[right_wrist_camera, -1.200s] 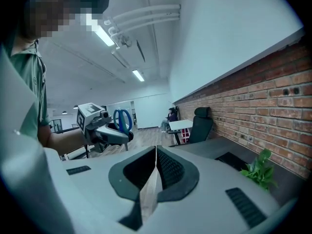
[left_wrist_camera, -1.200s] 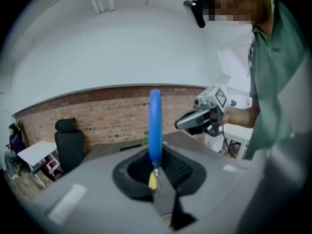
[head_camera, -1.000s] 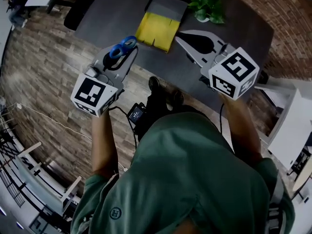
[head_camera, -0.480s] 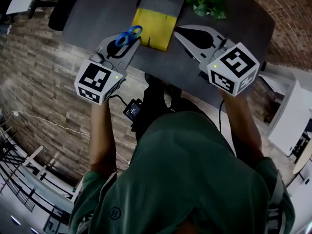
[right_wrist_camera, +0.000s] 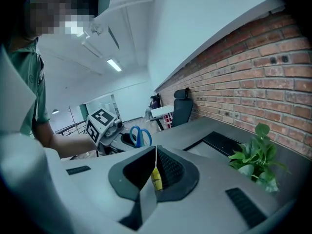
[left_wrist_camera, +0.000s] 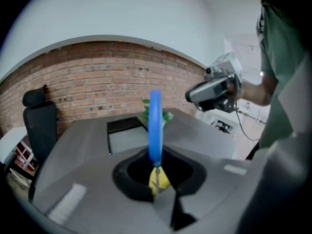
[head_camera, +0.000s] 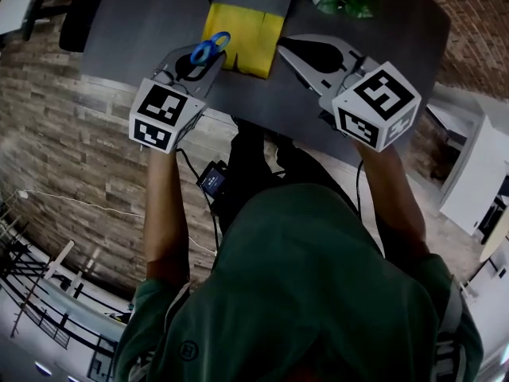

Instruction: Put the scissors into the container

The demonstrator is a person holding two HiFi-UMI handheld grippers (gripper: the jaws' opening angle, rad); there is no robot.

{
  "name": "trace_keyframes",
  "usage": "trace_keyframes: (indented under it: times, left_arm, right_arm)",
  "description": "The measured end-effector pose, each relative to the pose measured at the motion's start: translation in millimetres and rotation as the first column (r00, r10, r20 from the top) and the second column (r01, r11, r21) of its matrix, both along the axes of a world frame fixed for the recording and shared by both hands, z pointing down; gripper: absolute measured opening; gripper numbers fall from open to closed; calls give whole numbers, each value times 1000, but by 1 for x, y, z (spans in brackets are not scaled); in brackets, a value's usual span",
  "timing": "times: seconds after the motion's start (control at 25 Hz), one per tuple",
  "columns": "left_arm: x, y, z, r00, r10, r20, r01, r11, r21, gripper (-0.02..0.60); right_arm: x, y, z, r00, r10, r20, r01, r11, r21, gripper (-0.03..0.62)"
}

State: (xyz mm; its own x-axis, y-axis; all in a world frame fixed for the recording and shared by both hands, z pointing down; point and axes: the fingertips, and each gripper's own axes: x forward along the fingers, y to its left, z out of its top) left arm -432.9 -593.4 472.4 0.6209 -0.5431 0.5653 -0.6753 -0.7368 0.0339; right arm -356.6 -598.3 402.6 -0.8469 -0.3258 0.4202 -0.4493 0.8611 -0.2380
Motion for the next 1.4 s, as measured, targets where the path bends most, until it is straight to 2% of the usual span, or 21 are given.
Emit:
trace_keyframes:
  times: [0.24, 0.48, 0.64, 1.08, 1.4]
  left_arm:
    - [2, -16, 42, 999, 24, 48, -20, 997, -70, 37]
    - [12, -37, 75, 998, 42, 57, -34, 990, -135, 37]
    - [15, -45, 95, 997, 45, 59, -33, 982, -185, 37]
    - [23, -55, 144, 988, 72, 135, -32, 961, -275, 37]
    - [28, -55, 168, 986, 100, 132, -50, 939, -339, 37]
  right_arm:
    - [3, -11, 20, 999, 32, -16, -32, 999, -32, 6]
    - [6, -19, 39, 999, 46, -26, -48, 997, -68, 8]
    - [4, -24, 50, 998, 51, -31, -53, 995, -86, 8]
    - [8, -29, 77, 997, 62, -47, -68, 988, -138, 8]
    - [8, -29, 90, 996, 65, -59, -73, 985, -158, 8]
